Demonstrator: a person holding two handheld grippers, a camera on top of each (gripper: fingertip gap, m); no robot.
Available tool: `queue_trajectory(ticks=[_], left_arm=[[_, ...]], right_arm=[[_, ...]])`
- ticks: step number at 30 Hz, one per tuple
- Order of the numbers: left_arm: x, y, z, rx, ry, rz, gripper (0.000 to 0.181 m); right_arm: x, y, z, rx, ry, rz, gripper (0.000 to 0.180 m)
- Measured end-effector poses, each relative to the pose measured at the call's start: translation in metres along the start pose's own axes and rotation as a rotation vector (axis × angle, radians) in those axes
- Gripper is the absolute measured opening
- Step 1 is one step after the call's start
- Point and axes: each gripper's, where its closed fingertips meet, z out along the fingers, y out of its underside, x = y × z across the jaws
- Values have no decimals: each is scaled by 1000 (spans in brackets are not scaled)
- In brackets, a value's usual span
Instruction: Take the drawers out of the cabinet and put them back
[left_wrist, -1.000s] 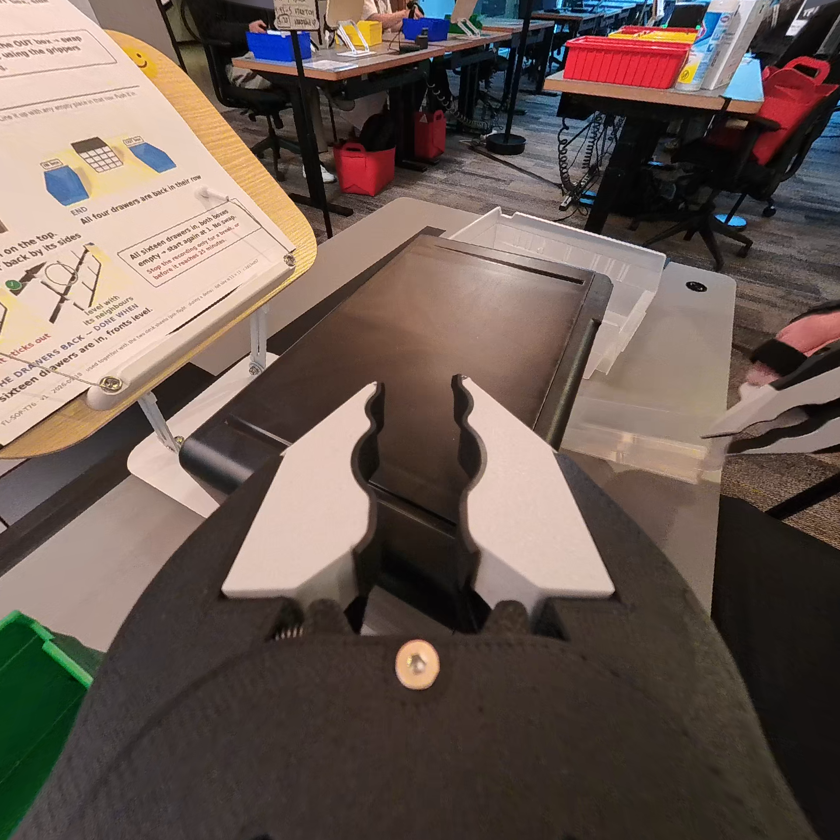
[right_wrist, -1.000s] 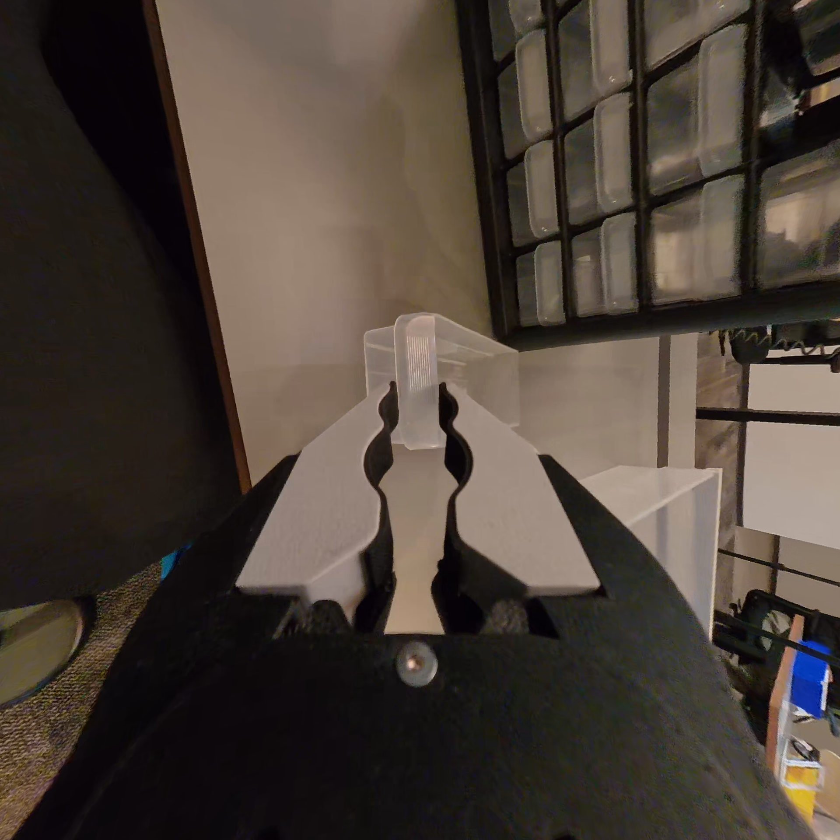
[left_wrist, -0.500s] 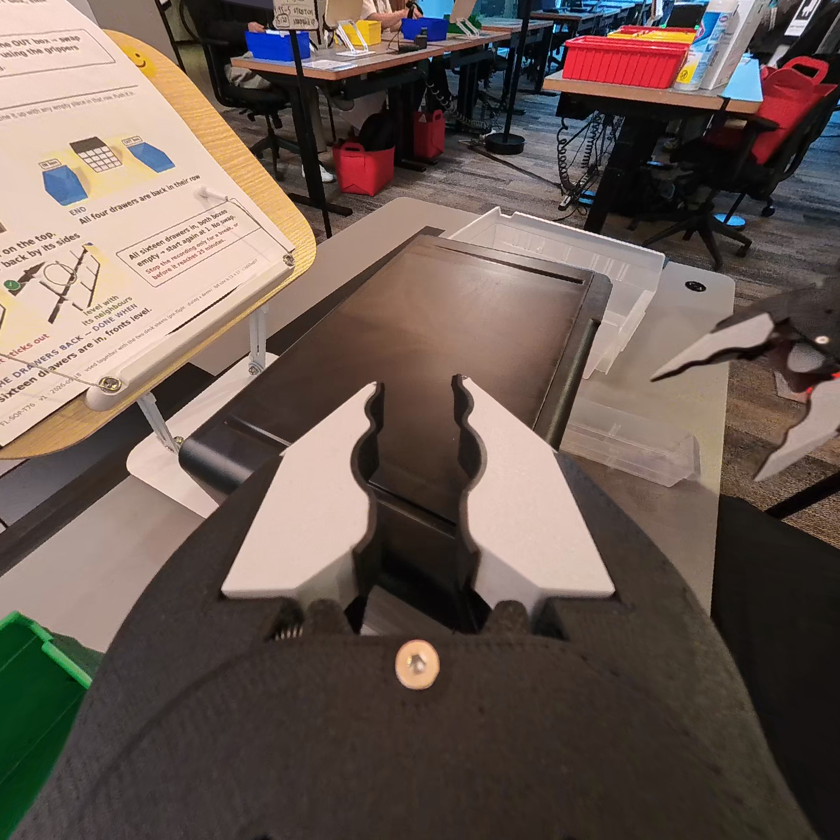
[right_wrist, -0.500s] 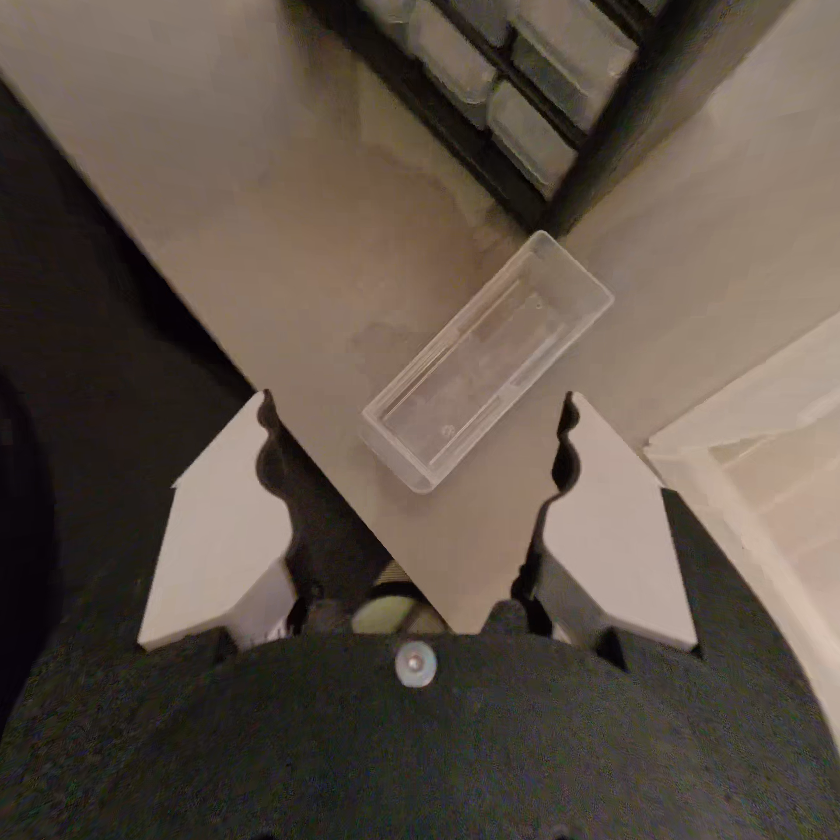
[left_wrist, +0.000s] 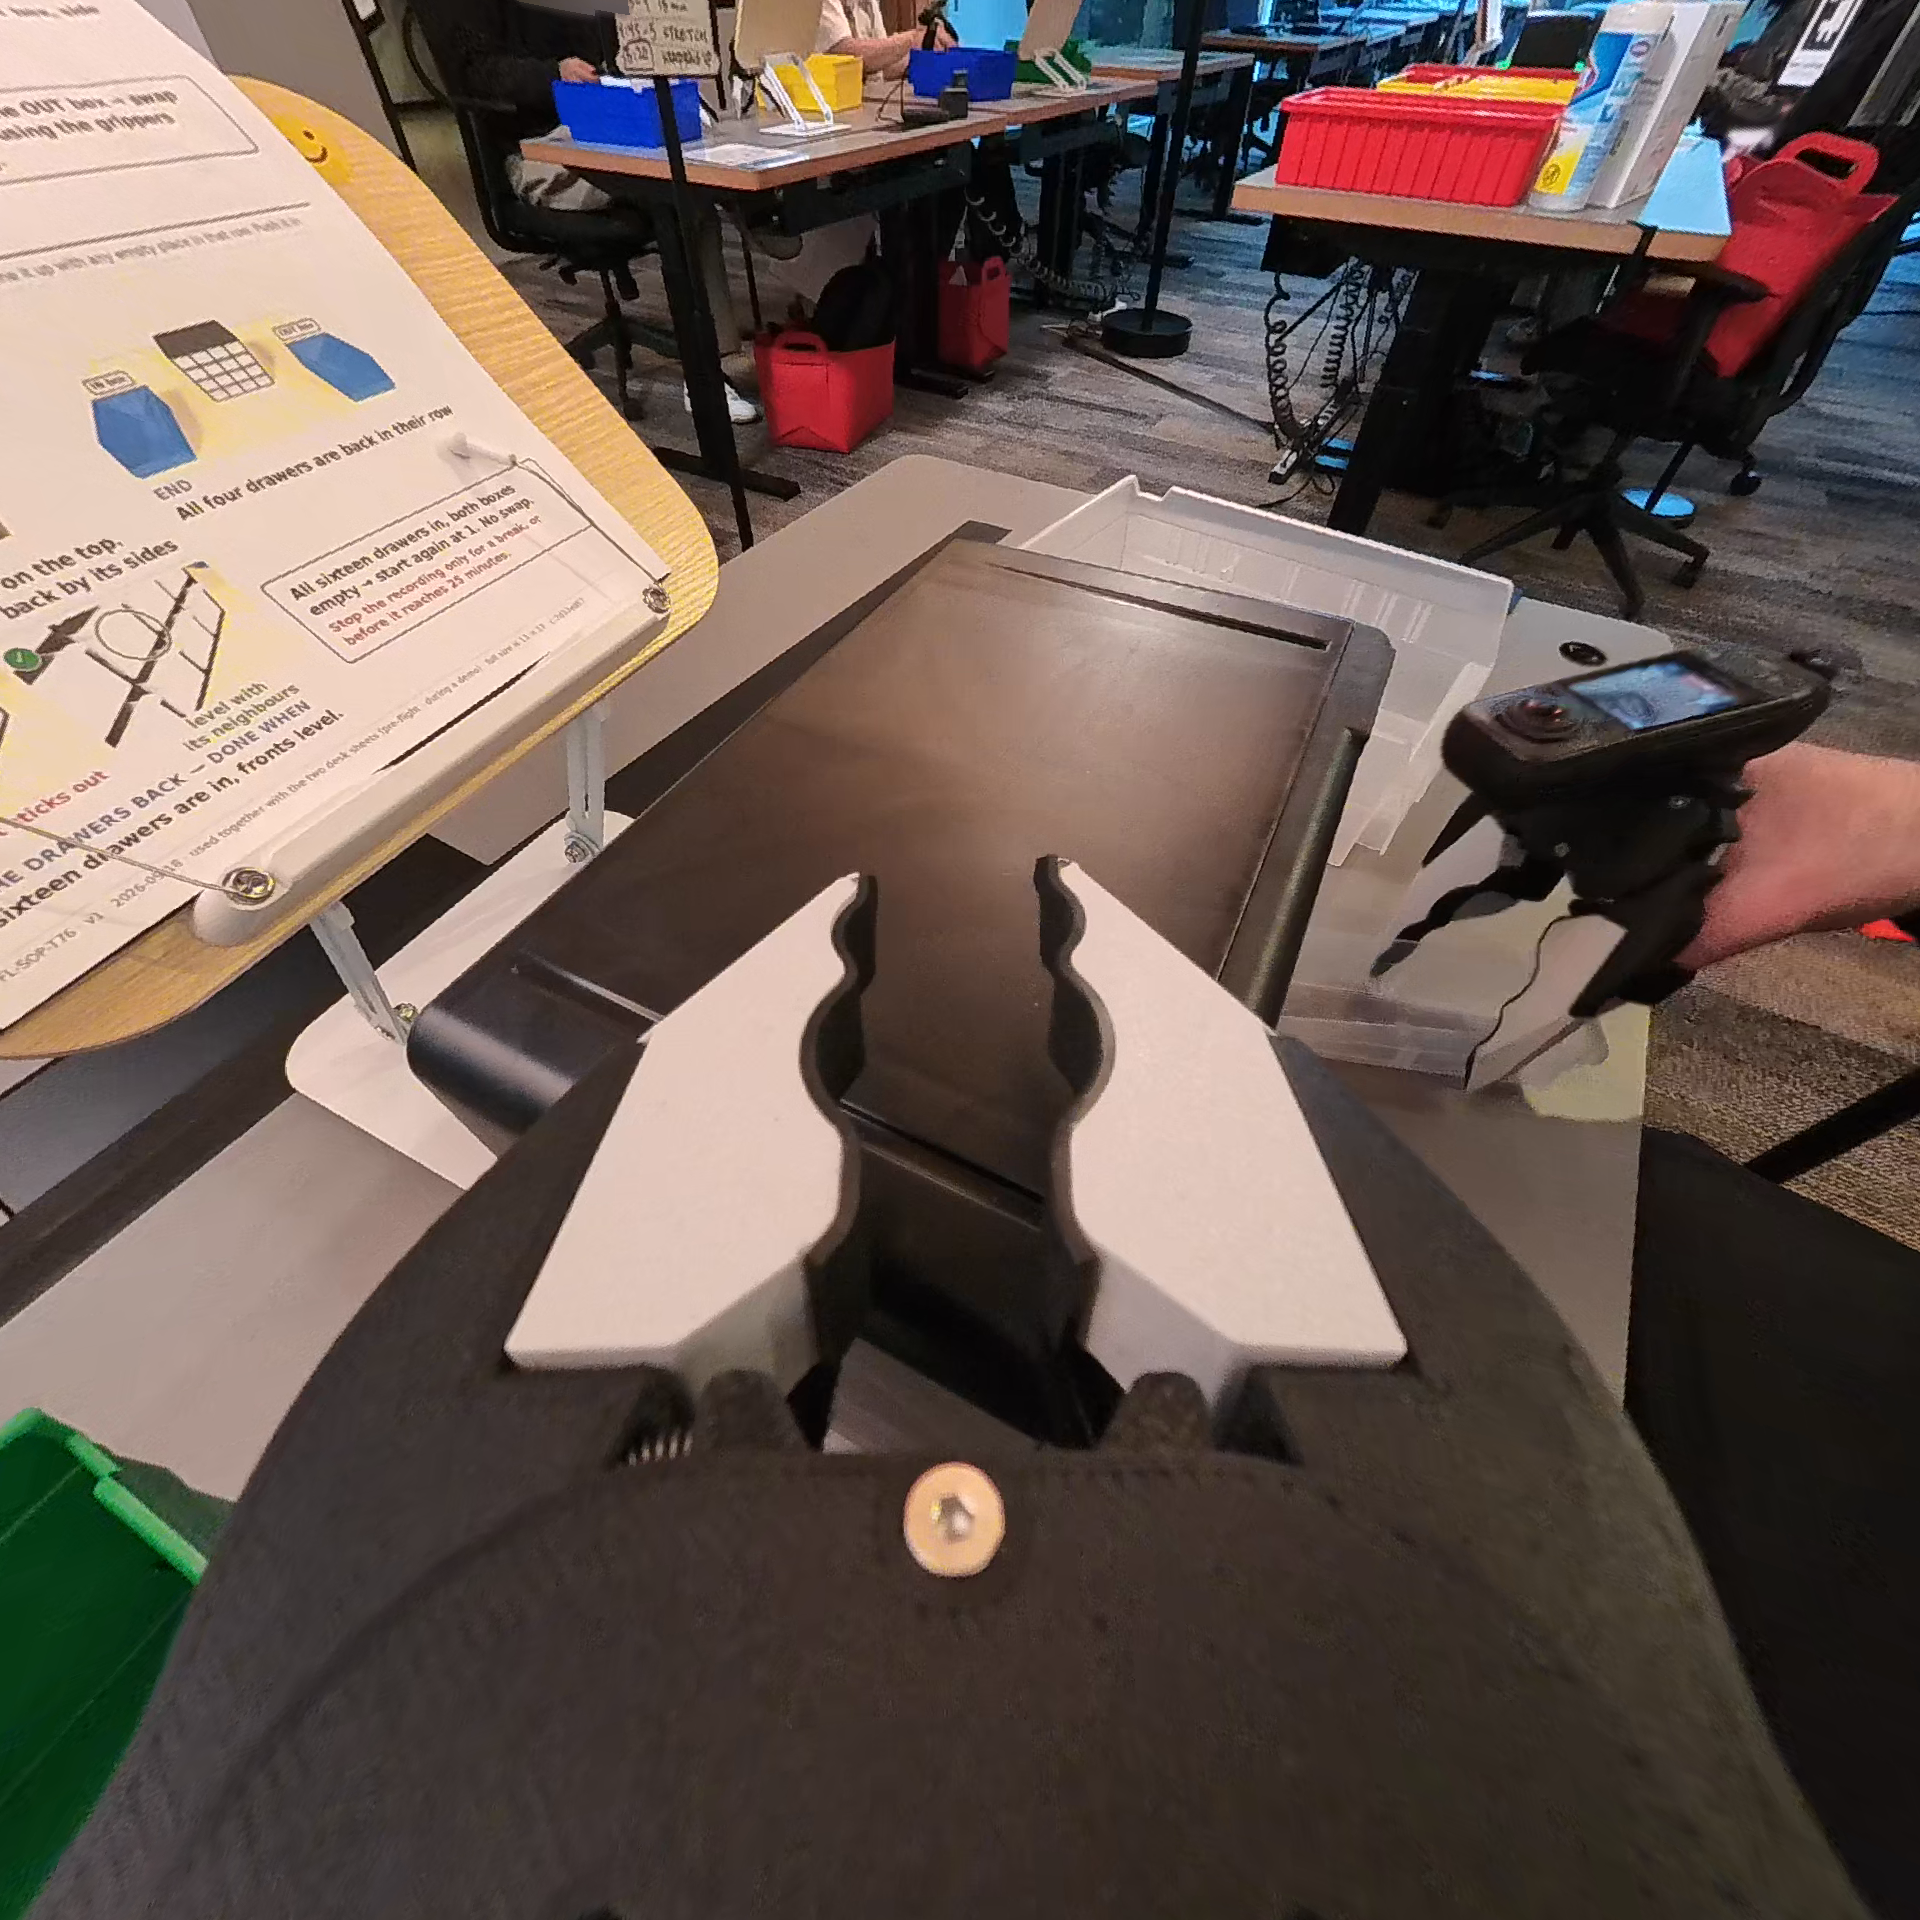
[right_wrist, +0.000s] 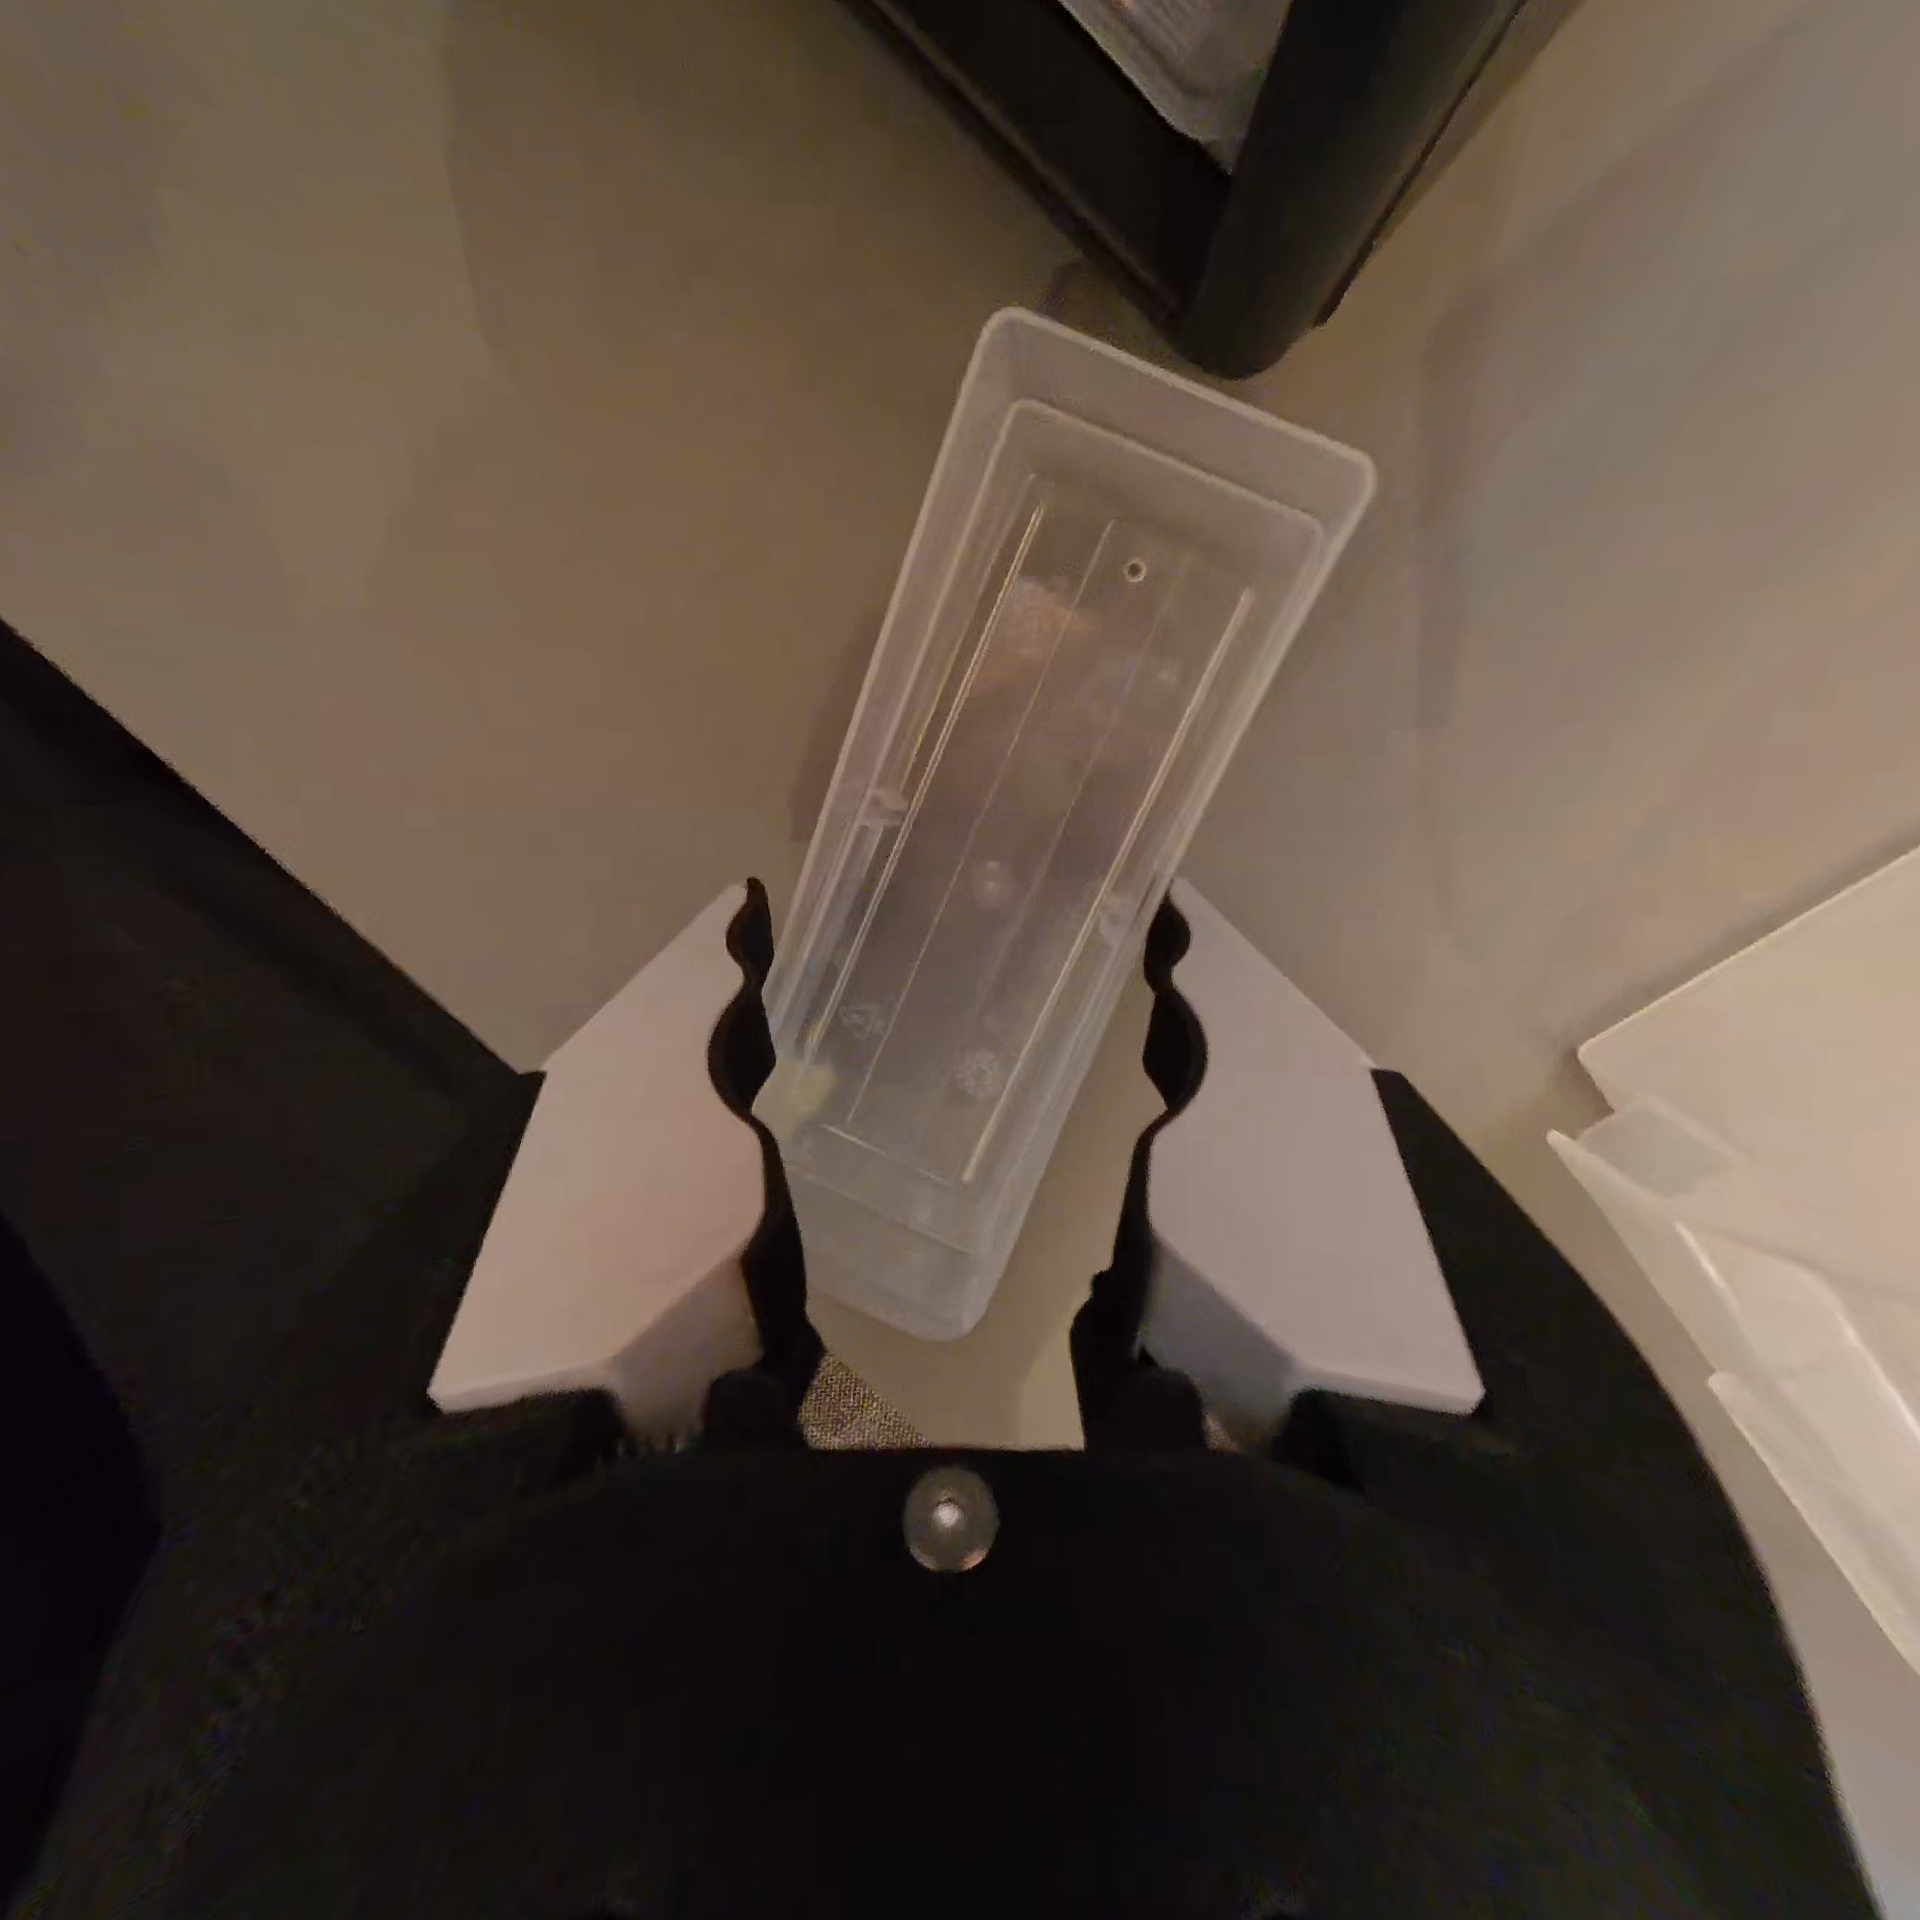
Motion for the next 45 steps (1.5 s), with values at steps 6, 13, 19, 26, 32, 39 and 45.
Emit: queue_trajectory(ticks=[6,13,19,26,32,39,45], left_arm=[[0,0,0,2,0,-2,30],[0,0,0,3,1,-4,30],[0,0,0,7,2,-7,30],[0,-1,-1,14,3,-10,30],[0,-1,-1,19,8,-11,30],[0,-1,-1,18,8,-11,30],[0,-1,-1,20,8,-11,30]], right_arm=[[4,-4,-59,55,11,-166,65],[122,-20,-155,28,335,-323,63],[243,-8,-138,-271,482,-481,63],[303,-14,-72,-400,460,-666,63],[333,-26,-46,-457,519,-734,68],[363,-38,-64,-472,733,-644,67],[325,-47,-90,-295,684,-498,53]])
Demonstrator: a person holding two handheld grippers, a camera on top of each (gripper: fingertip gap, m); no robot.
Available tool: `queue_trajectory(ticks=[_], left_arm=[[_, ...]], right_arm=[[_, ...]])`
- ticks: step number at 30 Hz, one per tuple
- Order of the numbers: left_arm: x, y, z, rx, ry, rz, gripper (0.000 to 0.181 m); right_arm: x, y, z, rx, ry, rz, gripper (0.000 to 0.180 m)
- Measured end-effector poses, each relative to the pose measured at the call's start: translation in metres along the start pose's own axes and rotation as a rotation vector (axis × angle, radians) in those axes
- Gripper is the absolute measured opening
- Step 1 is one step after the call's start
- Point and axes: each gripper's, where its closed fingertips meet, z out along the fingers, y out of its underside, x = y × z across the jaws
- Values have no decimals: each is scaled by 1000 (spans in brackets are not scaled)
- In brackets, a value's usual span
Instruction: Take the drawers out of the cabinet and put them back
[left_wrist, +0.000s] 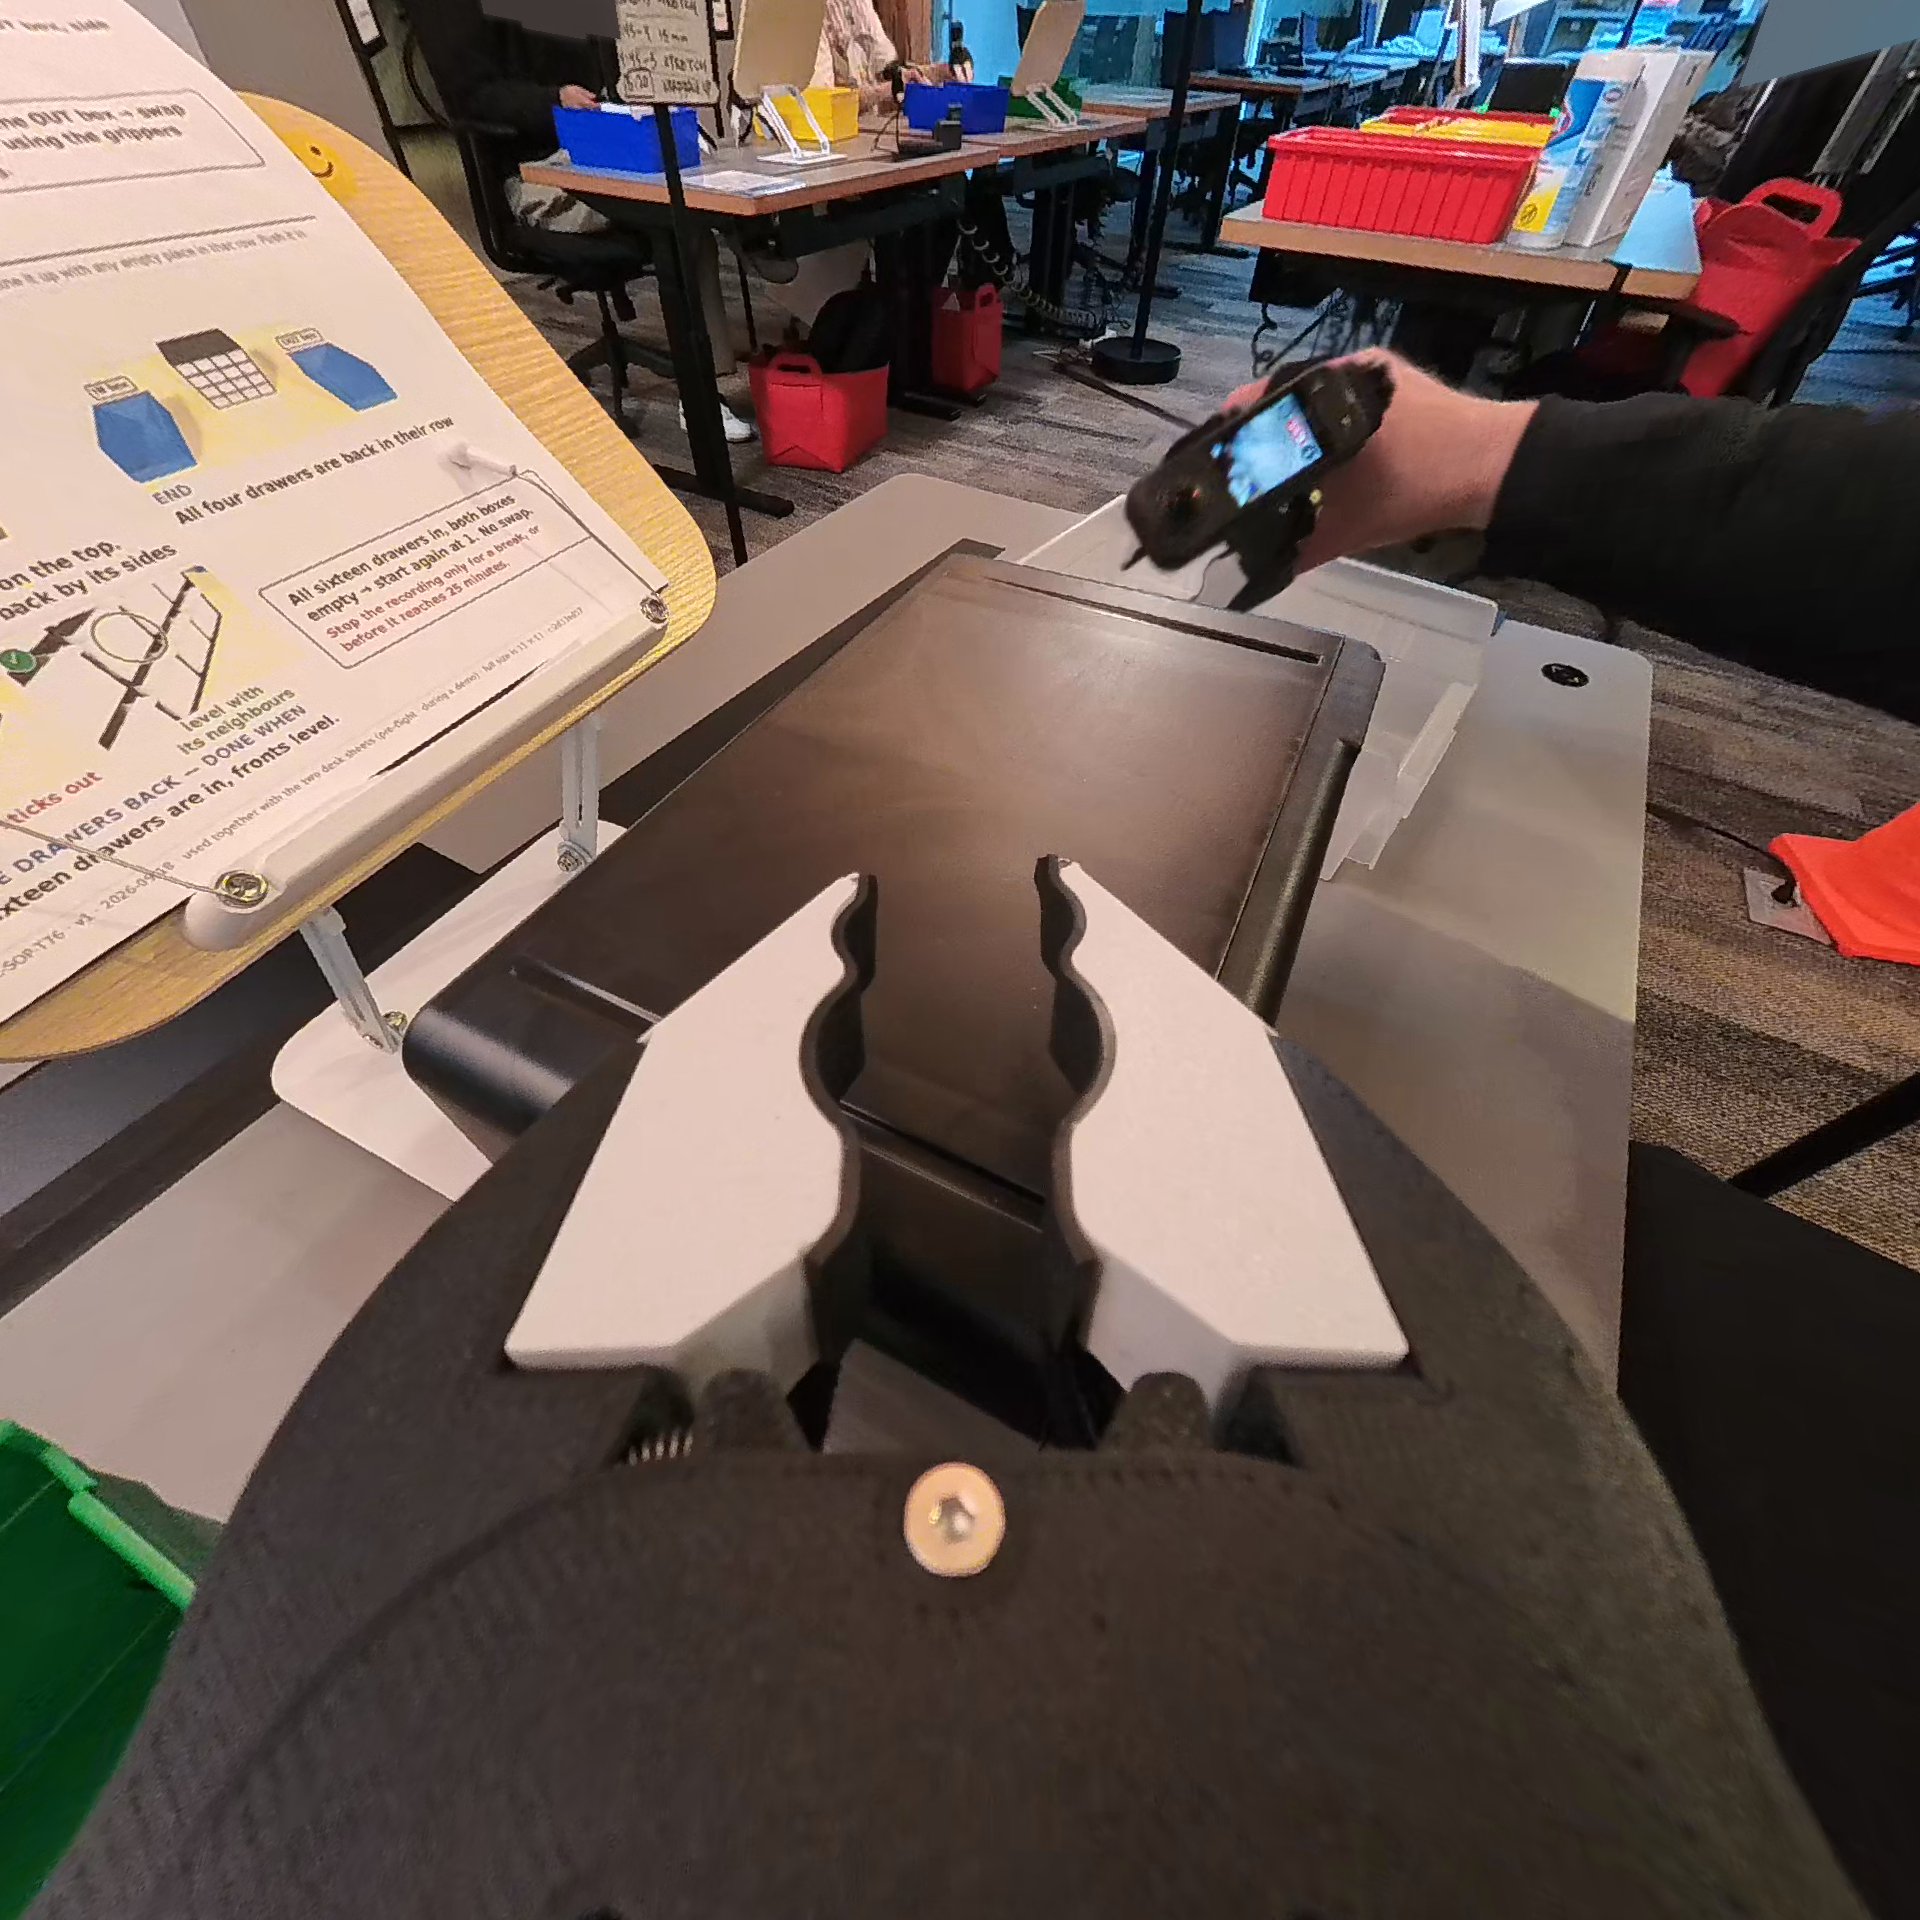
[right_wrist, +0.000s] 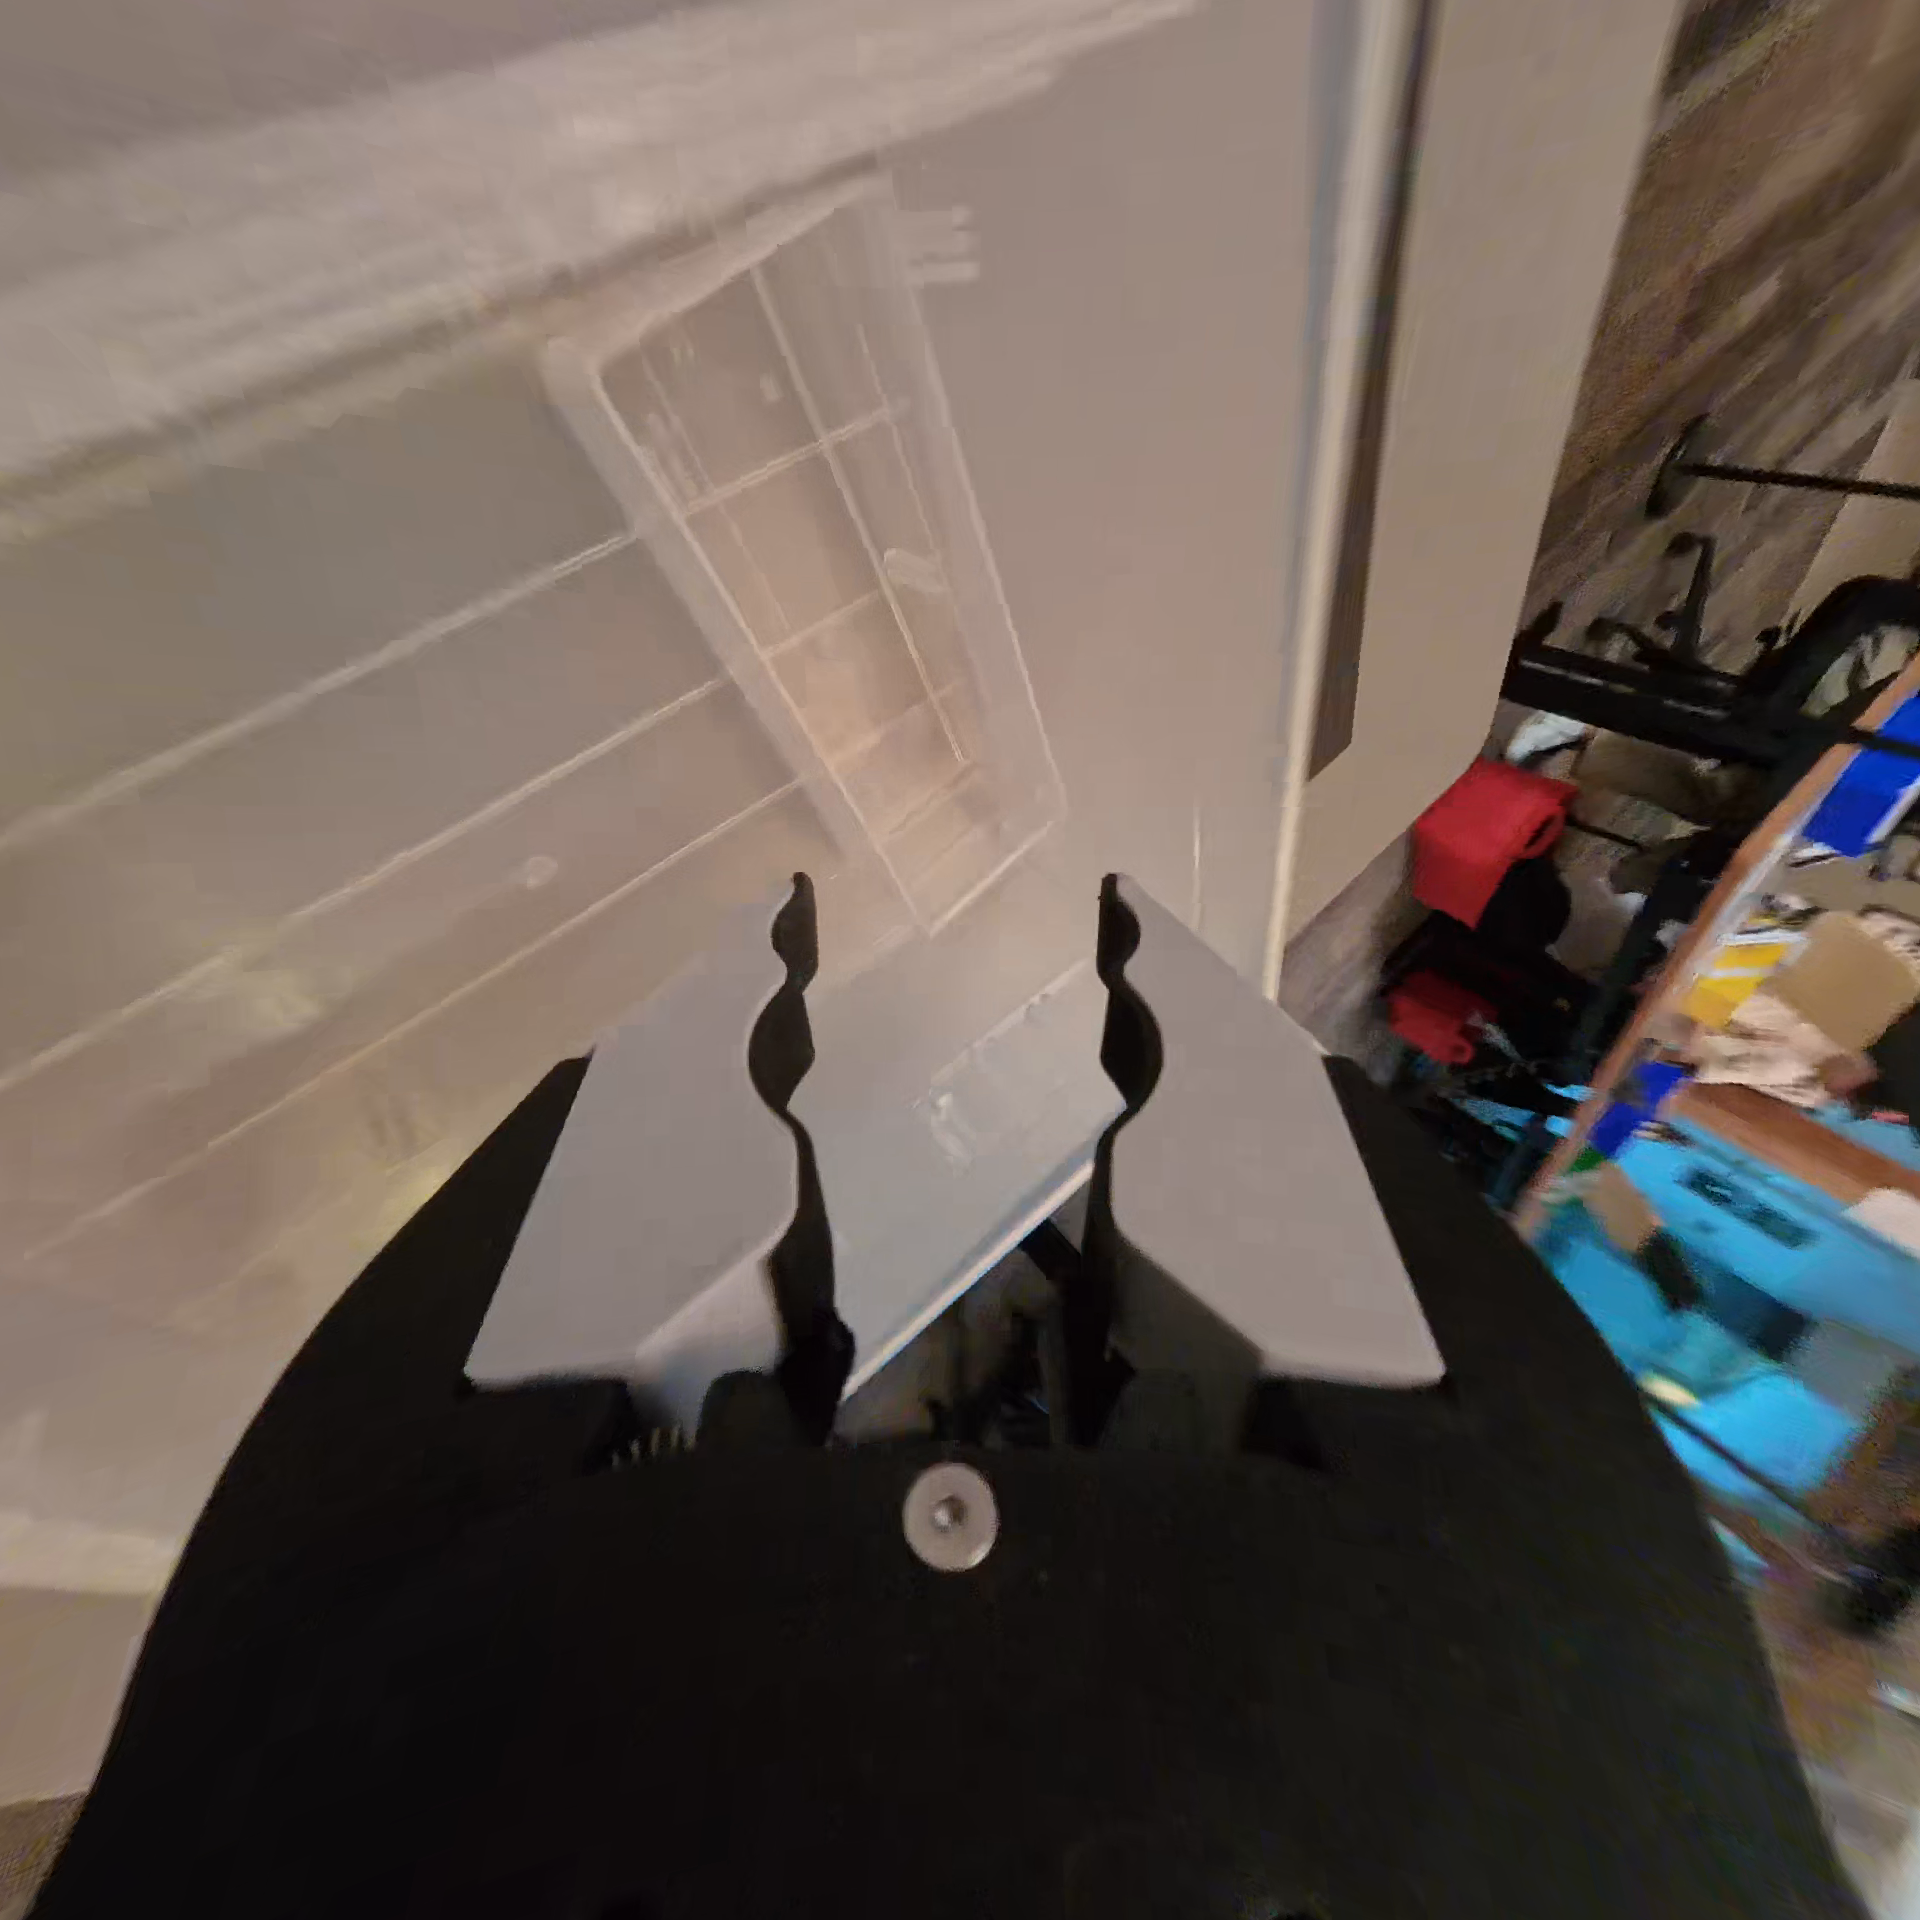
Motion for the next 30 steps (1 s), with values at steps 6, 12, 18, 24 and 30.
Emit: queue_trajectory(ticks=[6,12,18,24,30], left_arm=[[0,0,0,-3,1,2,30],[0,0,0,-6,-3,2,30],[0,0,0,-1,-6,0,30],[0,0,0,-1,-3,2,30],[0,0,0,-2,2,6,30]], right_arm=[[18,-49,-161,477,261,246,54],[-128,-171,-297,898,459,-200,31],[-202,-242,-257,863,616,-436,32],[-185,-257,-246,869,759,-422,13],[-176,-256,-248,882,767,-403,21]])
